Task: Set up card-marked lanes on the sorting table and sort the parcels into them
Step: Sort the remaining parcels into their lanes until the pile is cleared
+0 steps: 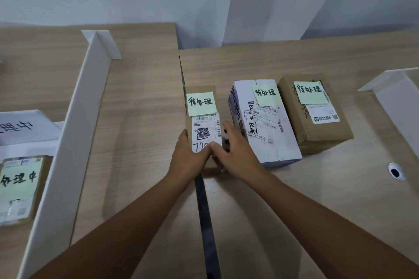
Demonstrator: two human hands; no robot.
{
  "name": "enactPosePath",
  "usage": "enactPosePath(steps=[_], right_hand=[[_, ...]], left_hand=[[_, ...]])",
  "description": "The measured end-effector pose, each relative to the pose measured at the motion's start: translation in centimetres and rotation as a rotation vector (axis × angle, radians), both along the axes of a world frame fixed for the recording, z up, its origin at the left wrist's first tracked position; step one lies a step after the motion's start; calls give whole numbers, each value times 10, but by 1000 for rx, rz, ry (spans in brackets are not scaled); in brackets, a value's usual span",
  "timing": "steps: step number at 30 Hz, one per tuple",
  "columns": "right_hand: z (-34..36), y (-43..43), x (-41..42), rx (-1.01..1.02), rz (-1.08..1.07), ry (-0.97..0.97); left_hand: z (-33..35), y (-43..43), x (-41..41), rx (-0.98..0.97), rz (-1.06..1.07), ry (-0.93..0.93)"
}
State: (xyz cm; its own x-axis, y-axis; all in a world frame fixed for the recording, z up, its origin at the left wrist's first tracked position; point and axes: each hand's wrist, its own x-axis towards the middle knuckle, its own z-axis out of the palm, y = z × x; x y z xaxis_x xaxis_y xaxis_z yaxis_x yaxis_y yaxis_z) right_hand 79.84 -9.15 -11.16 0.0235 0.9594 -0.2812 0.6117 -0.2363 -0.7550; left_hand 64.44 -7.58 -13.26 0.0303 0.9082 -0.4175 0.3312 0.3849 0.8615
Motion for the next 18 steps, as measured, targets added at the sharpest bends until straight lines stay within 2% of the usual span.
enactPosePath(steps=[5,11,18], right_hand=[[14,-6,-7,2,-3,88],[84,-30,-32,205,76,111],[193,-69,-126,485,258,176]], left_hand=[[25,-13,-21,77,-50,3],[99,-47,-66,285,2,-11],[214,-115,-164,557,128,-2]])
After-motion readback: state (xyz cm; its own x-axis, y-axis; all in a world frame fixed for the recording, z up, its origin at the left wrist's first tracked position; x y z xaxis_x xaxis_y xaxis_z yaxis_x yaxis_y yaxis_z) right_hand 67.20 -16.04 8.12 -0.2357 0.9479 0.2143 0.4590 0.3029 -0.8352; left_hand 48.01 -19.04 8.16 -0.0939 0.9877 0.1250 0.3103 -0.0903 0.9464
